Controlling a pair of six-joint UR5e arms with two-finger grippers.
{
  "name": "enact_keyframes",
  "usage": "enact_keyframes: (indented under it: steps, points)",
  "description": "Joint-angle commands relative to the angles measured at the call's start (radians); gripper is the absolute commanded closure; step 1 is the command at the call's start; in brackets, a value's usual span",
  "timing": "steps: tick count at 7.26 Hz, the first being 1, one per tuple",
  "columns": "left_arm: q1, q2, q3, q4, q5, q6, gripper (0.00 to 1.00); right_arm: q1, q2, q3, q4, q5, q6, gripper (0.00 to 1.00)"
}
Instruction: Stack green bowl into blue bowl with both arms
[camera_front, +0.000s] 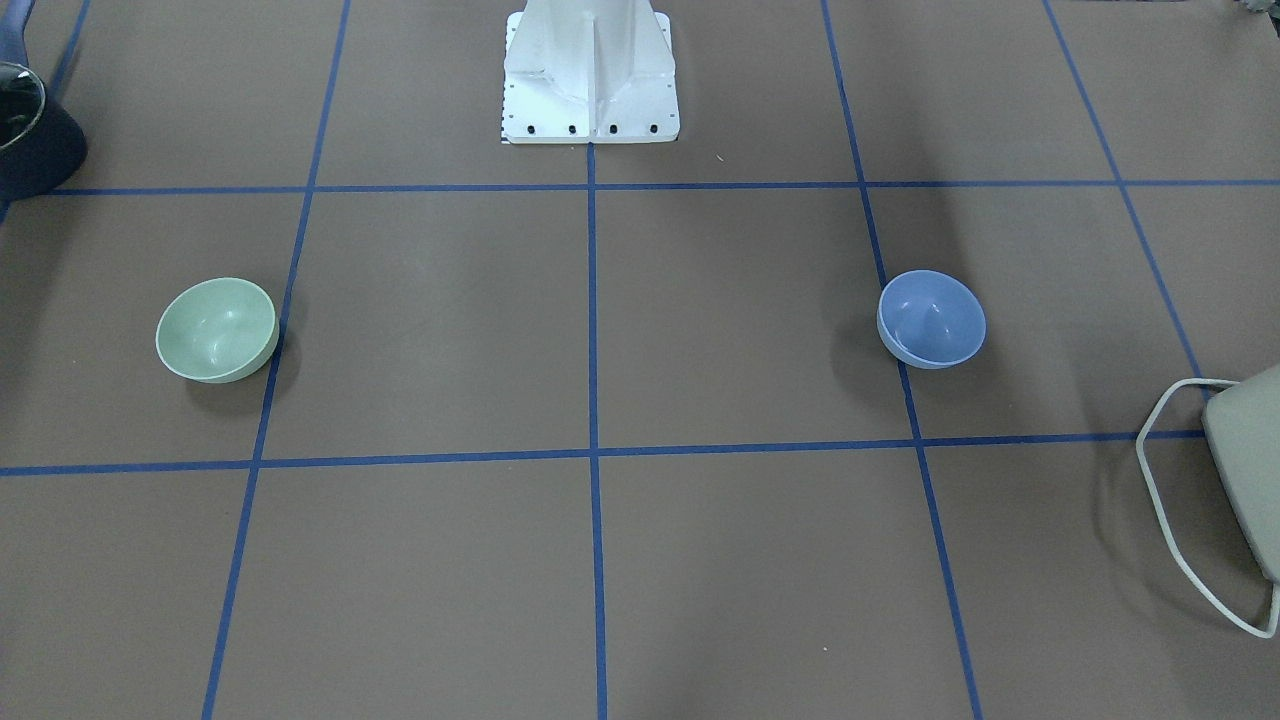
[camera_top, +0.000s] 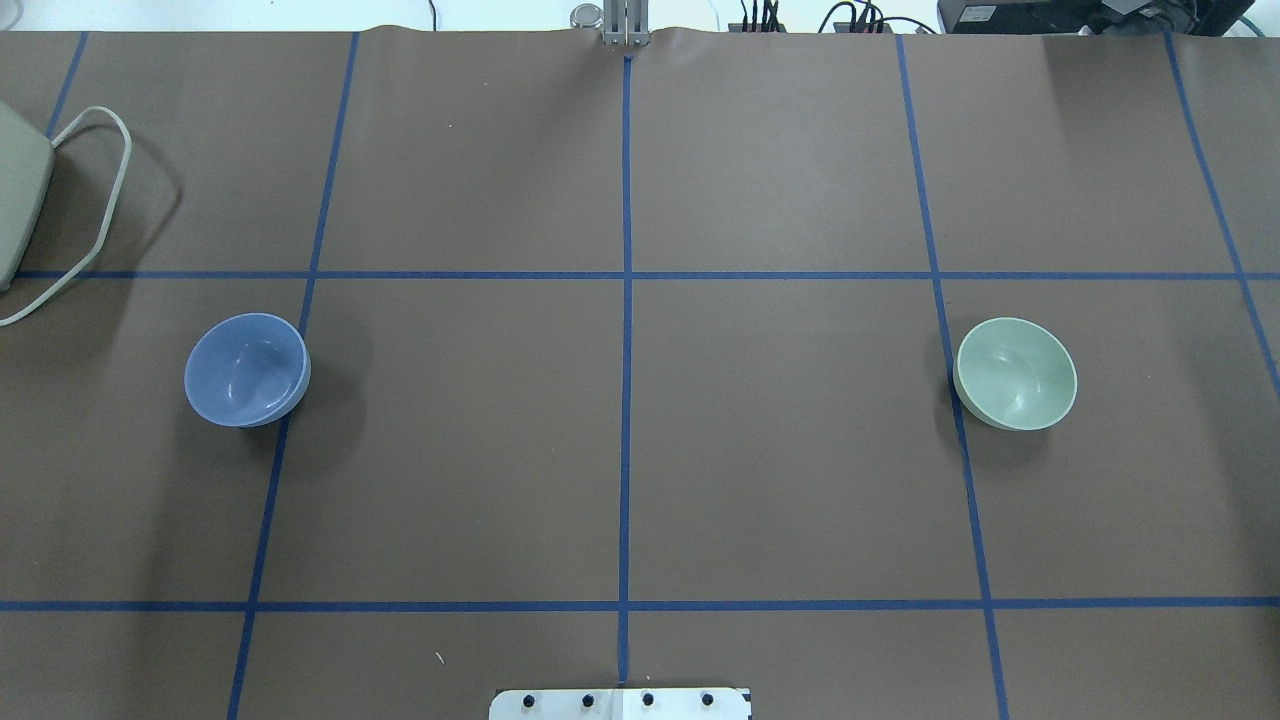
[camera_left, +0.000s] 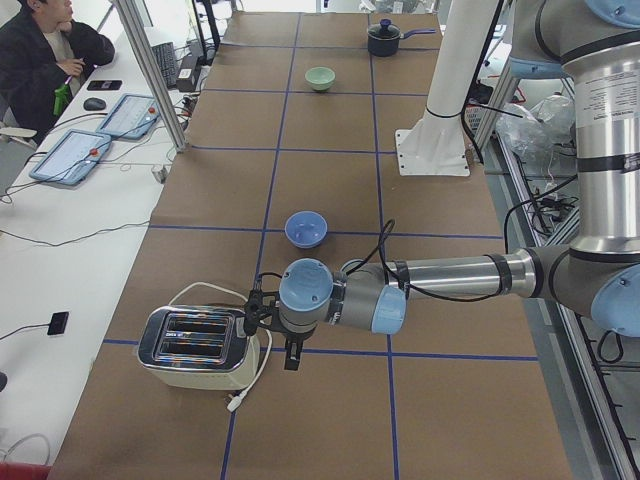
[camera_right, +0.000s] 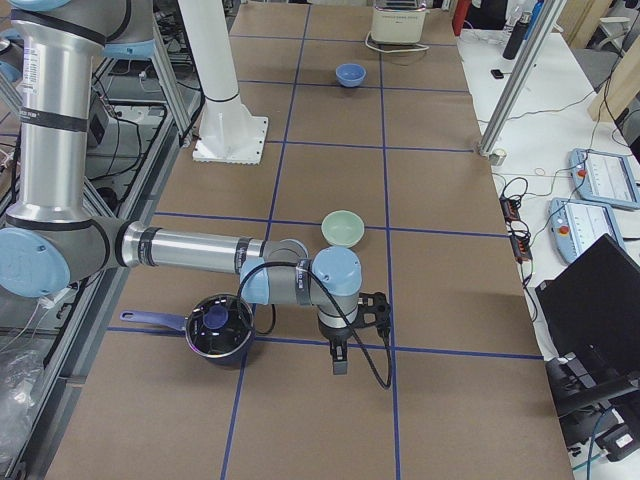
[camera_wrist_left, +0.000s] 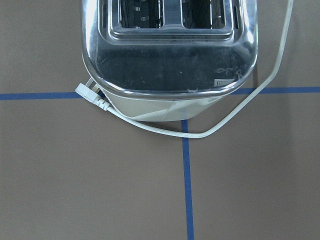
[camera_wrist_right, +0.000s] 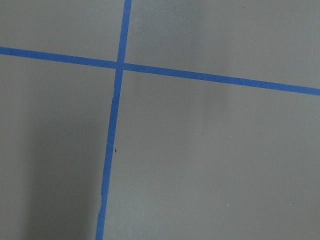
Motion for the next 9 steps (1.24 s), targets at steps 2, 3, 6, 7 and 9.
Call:
enact_keyframes:
  steps: [2,3,6,7,9]
  points:
    - [0.0,0.0,-0.001,-0.003,0.0,0.0,0.01,0.0,0.0,-0.001,0.0,0.0,0.0,0.0]
    - [0.0,0.0,-0.009,-0.006,0.002,0.0,0.01,0.0,0.0,0.001,0.0,0.0,0.0,0.0]
    - [0.0,0.0,-0.005,-0.04,0.009,0.006,0.01,0.0,0.001,0.004,0.0,0.002,0.002,0.0]
    - [0.0,-0.006,-0.008,-0.04,0.009,0.006,0.01,0.0,0.002,0.011,0.011,0.002,0.002,0.0]
    - [0.0,-0.016,-0.011,-0.066,0.011,0.002,0.01,0.0,-0.002,-0.019,0.172,0.005,0.008,0.0]
